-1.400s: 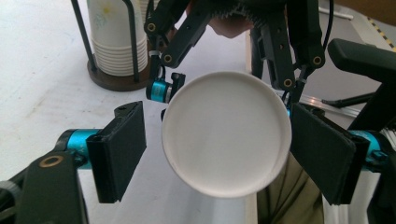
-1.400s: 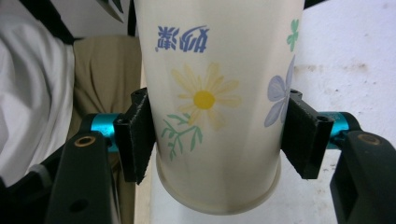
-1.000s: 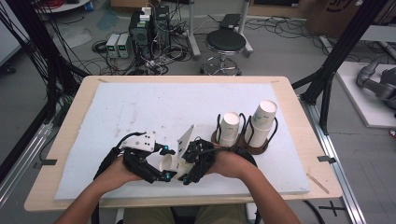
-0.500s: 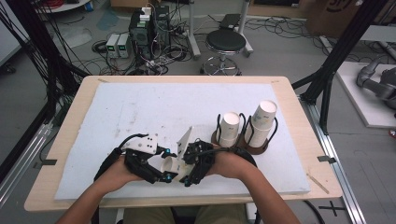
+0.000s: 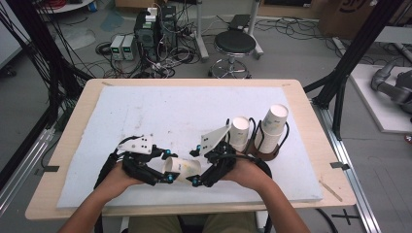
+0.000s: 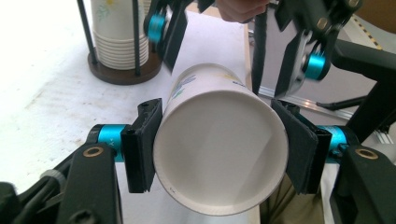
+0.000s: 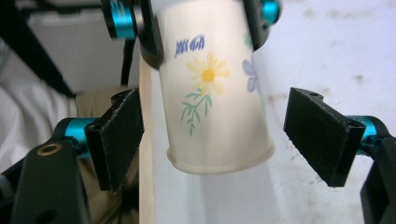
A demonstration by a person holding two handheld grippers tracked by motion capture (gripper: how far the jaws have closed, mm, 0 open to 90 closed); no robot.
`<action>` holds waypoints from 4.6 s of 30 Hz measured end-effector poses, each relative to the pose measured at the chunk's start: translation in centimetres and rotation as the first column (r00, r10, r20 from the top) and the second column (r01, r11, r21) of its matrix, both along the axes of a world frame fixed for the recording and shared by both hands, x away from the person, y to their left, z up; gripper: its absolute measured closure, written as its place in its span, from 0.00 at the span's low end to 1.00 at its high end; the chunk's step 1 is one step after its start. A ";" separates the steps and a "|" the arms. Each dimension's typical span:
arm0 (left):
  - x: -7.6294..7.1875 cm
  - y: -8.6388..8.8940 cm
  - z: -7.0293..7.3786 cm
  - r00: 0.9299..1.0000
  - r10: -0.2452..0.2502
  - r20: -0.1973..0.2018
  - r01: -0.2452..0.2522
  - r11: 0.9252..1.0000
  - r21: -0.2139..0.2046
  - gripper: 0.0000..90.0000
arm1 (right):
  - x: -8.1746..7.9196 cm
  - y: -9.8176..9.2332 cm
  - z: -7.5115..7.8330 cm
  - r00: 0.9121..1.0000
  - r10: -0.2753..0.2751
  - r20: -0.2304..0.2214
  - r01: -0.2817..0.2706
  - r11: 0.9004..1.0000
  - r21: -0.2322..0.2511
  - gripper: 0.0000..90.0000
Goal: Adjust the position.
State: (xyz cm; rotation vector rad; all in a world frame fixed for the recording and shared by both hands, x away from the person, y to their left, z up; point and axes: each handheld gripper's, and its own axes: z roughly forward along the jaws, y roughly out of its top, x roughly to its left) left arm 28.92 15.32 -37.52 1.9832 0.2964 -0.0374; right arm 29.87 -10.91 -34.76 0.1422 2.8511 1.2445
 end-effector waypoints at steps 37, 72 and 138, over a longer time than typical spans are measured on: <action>-0.8 1.2 -1.2 0.996 0.054 0.072 -0.038 0.977 -0.208 0.41 | -1.0 -3.3 -6.0 0.984 -0.150 -0.096 0.175 0.913 0.368 0.23; -0.9 0.8 -1.5 0.997 -0.064 0.046 0.073 0.970 -0.231 0.41 | -0.9 -3.2 -6.0 0.993 0.019 -0.119 0.034 0.902 0.430 0.41; -1.0 -1.9 -0.2 0.996 -0.048 0.075 0.030 0.974 0.226 0.24 | 0.4 4.1 2.9 0.994 0.106 0.001 -0.098 0.920 -0.380 0.43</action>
